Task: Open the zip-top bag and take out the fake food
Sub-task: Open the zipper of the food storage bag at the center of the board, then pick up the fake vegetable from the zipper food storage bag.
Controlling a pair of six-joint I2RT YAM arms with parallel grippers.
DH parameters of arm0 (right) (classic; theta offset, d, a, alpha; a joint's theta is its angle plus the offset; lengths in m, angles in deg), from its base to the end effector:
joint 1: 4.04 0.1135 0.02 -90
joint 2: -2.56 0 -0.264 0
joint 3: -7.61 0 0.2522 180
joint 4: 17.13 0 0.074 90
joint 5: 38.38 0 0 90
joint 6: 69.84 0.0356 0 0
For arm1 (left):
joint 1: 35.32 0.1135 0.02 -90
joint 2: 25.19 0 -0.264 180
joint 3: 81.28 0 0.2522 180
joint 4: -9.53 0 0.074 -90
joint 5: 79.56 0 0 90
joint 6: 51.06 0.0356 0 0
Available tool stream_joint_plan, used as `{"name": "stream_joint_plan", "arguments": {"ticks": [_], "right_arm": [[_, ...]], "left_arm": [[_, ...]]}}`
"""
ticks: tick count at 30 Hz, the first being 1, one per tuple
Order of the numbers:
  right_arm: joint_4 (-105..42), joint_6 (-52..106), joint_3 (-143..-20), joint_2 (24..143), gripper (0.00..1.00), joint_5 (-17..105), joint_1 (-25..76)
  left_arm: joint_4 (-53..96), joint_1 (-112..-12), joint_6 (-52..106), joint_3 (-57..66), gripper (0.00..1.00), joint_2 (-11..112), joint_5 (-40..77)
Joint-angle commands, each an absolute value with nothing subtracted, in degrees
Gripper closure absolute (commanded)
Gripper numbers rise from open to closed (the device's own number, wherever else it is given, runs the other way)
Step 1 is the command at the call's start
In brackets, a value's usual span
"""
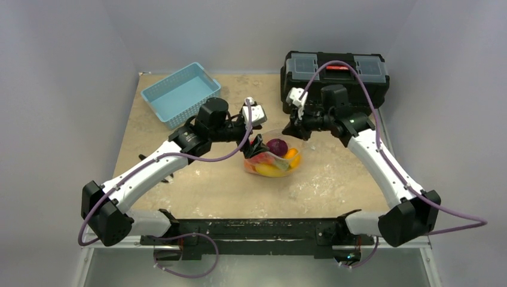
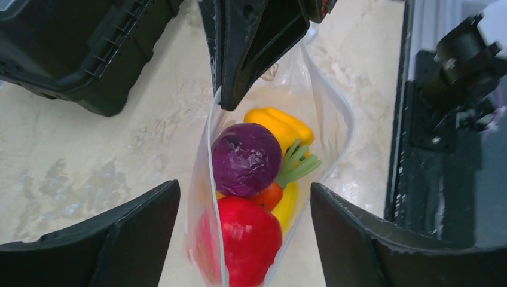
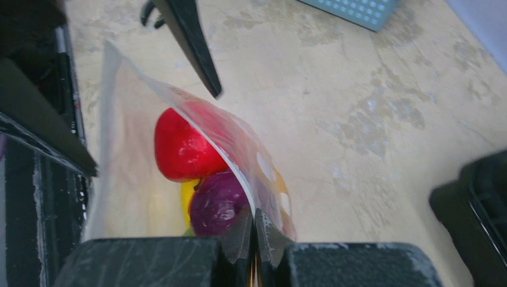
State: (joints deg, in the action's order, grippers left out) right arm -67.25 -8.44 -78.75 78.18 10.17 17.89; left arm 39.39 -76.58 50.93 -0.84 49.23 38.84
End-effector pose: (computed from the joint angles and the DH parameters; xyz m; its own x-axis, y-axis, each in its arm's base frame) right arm 0.2510 0.1264 0.3523 -0.1555 -0.4494 -0.8797 -0.9442 0.3293 -0.0013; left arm 0.2115 -0.2081 0.3517 -0.1088 0.3385 -0.9347 0.9505 0.3108 0.0020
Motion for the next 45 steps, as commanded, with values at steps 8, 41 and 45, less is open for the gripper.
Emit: {"name": "stream_joint_plan", "arguments": {"ticks": [8,41,45], "right_arm": [[-52.75,0.16,-68.41,66.38,1.00,11.62,8.12],[-19.20,32.96,-43.08,48.07,1.00,27.81,-2.44],[-17.51,33.92,-41.10,46.17,1.00,24.09,-2.46]], "left_arm": [[22.00,-75.71,17.94,-6.40,0.08,42.25,34.72],[23.04,-95.07,-5.82,-10.65,0.06,42.81,4.70],[27.56,-97.25,0.04,-4.33,0.07,46.89,1.84]]}}
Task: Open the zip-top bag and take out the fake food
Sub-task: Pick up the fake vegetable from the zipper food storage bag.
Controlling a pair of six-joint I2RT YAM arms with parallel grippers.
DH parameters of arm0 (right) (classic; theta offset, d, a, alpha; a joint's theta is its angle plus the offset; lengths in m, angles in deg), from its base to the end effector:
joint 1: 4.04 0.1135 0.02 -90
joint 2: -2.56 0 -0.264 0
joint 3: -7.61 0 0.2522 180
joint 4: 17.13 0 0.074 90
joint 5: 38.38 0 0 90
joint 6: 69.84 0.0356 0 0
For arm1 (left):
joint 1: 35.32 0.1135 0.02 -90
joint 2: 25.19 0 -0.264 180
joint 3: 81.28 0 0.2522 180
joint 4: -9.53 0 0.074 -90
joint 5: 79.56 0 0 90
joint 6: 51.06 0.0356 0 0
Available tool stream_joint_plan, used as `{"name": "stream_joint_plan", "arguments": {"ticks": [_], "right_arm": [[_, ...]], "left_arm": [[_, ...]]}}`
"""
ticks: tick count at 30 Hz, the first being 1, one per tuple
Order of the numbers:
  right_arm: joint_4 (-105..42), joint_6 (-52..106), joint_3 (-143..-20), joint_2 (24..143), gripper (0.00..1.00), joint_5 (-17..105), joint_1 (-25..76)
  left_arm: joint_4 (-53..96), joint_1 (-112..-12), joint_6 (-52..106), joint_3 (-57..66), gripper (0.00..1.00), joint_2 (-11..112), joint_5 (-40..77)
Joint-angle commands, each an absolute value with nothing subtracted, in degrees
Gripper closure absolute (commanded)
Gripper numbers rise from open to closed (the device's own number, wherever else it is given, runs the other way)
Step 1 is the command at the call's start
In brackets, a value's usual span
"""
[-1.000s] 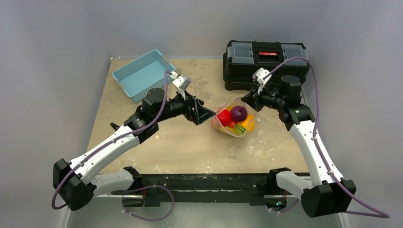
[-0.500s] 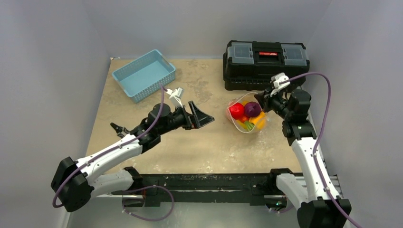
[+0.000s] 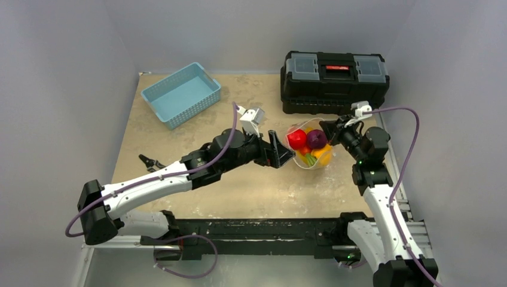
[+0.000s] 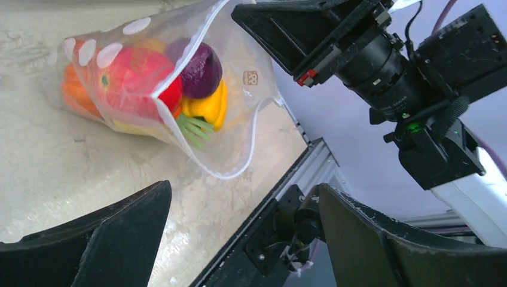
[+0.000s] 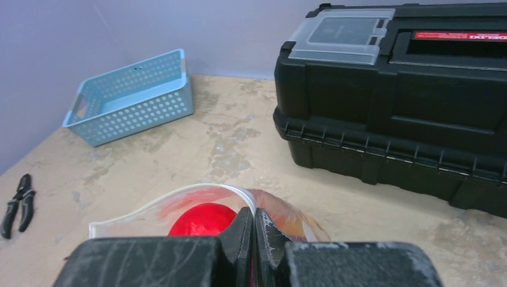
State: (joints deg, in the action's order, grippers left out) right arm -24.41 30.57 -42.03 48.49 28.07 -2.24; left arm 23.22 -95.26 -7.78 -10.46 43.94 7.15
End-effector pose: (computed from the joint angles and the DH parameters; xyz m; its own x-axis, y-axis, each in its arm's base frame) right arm 0.1939 0.0203 0.3129 -0.1384 0.1614 -0.9771 -0.4091 0.8892 0.2048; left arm 0.1446 -0.2458 0.3448 -0.6800 -0.2761 -0.6793 0.4973 0.5072 -0.7039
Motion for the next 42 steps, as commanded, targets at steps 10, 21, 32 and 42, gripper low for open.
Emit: {"name": "stream_joint_plan", "arguments": {"ticks": [10,21,32,42], "right_arm": [[-16.02,34.39,-39.87,45.38,1.00,19.20,-2.46],[-16.30,32.93,-39.68,45.89,1.00,19.34,-2.46],[-16.13,31.12,-39.04,46.48,1.00,18.06,-2.51],[-15.95,30.79,-38.82,47.74,1.00,13.30,-2.46]], "left_arm": [[24.22,-103.92,11.40,4.70,0.13,57.89,-4.65],[31.51,-103.88,16.80,12.83,0.23,68.79,-13.48],[38.24,-103.03,18.64,15.28,0.10,72.40,-22.85],[36.69,-98.53,21.13,15.82,0.10,74.68,-18.20]]}}
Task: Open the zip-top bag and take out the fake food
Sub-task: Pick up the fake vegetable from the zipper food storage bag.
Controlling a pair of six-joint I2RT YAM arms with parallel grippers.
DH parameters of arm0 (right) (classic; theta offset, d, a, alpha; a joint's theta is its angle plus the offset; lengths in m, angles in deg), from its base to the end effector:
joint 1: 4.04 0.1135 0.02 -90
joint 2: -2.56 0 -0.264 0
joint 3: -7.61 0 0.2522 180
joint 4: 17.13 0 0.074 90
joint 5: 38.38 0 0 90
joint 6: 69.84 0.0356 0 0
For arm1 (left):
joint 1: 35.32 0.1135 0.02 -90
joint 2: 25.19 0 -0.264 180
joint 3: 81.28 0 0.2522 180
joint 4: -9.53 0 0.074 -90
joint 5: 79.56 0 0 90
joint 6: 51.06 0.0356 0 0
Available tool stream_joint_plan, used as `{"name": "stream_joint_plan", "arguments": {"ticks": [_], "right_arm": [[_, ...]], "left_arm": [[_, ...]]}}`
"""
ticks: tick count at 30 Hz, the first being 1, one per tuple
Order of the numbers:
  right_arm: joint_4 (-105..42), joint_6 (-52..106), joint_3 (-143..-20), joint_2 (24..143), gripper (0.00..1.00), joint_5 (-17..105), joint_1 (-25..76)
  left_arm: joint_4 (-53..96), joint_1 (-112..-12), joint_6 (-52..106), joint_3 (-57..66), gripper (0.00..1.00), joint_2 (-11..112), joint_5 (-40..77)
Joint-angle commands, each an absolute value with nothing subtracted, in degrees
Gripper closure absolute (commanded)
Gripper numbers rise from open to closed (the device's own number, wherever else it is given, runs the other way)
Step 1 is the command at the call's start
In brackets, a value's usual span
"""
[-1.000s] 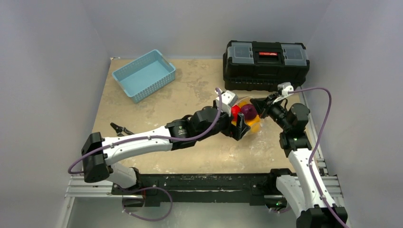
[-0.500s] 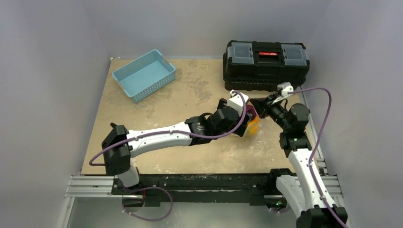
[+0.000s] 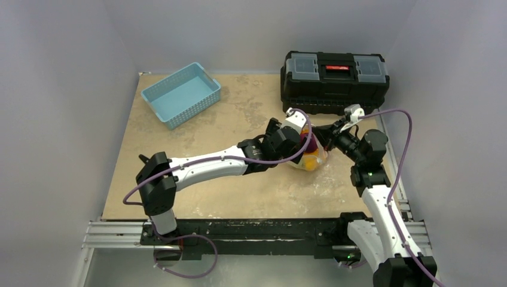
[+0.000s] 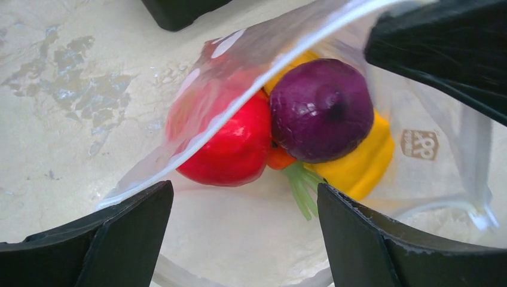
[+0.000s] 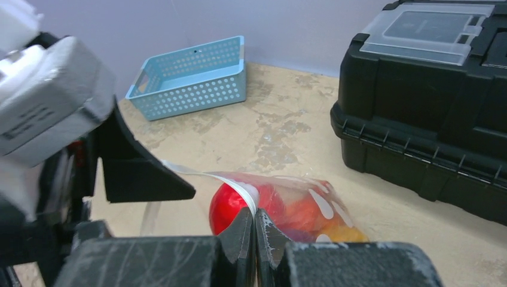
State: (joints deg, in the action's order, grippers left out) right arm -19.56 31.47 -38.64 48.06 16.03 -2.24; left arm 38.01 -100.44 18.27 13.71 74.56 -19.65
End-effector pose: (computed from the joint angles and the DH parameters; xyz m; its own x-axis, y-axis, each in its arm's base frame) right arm 0.1893 0.0267 0.3021 -0.1478 0.1549 -0.9768 -0.5895 0.7793 0.2128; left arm 0.1860 -0.3587 0.2953 -0.4306 0.2025 -0.8796 0.4879 0.8720 -0.0381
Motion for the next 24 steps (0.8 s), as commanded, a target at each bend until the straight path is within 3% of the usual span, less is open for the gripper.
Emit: {"name": "stream_joint_plan", "arguments": {"ticks": [1,13,24], "right_arm": [[-15.95,30.75,-38.78,47.75,1.00,13.24,-2.46],[-16.21,30.57,-38.99,47.99,1.00,12.82,-2.46],[-16.47,30.32,-38.96,48.16,1.00,12.59,-2.46]], "left_arm": [[36.11,-98.21,21.71,15.47,0.10,74.48,-17.84],[30.22,-95.04,29.06,12.64,0.11,73.31,-5.45],[30.69,-91.95,31.36,12.76,0.11,73.69,-4.80]]}}
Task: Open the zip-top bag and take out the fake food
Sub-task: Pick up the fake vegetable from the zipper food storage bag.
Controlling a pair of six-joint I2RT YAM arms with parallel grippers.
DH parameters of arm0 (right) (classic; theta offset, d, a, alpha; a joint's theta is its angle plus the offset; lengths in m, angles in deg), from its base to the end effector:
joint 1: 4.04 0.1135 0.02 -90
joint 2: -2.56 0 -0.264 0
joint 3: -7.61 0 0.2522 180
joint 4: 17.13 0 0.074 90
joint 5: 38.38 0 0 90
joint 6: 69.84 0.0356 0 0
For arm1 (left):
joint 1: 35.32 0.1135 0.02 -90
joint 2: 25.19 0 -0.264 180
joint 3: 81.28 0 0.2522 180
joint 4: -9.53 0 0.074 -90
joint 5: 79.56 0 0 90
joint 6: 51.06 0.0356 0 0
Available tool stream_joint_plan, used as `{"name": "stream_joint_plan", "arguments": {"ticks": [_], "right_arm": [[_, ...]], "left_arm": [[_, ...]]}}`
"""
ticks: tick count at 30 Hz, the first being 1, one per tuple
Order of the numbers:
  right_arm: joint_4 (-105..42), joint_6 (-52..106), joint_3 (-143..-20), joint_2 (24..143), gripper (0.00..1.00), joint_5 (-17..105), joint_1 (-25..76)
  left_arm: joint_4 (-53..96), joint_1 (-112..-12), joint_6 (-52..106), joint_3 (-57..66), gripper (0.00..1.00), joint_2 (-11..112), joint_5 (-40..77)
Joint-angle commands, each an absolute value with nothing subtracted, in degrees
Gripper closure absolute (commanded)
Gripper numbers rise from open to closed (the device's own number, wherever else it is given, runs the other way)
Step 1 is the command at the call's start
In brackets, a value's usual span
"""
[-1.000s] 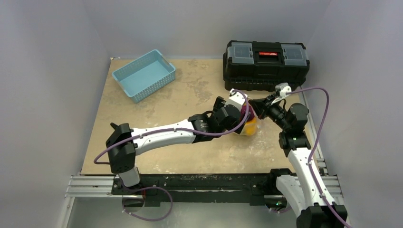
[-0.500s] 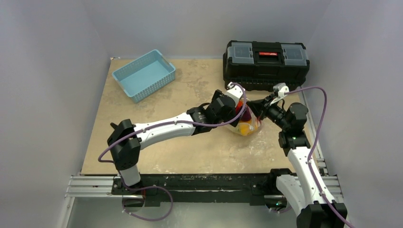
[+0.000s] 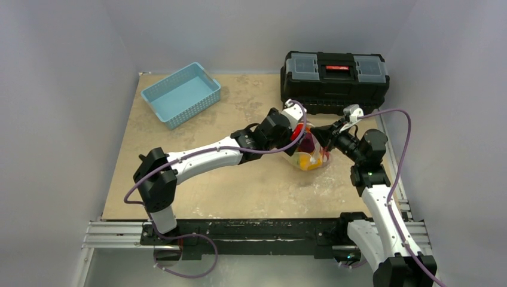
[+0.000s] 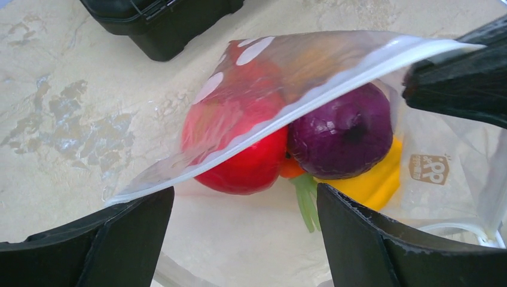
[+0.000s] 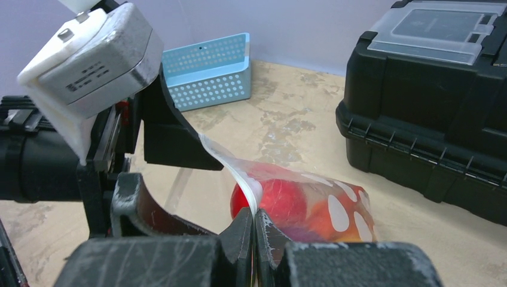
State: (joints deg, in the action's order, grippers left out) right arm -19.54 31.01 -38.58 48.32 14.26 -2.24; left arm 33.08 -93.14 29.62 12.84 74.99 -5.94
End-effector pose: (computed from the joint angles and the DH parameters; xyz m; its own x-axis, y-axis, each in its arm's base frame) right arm 0.1895 0.0276 0.3010 -0.1527 0.1449 -0.9776 -0.6133 0.7617 0.2087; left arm 0.2276 -0.3429 0.2933 -0.3700 0.2963 -0.8805 0.6298 0.7767 -0.0033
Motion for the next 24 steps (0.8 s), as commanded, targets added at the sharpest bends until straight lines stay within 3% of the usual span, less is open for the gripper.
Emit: {"name": "stream_joint_plan", "arguments": {"ticks": [1,11,24], "right_arm": [[-16.48,30.25,-39.02,48.21,1.00,12.60,-2.46],[-16.73,30.18,-39.03,48.75,1.00,11.39,-2.46],[-17.00,29.97,-39.12,49.06,1.00,11.02,-2.39]], "left_arm": [[30.57,-91.95,31.71,12.81,0.12,73.95,-4.68],[16.13,-92.06,40.51,7.63,0.15,74.76,-1.54],[17.37,-91.01,44.29,11.92,0.22,79.58,-2.81]]}}
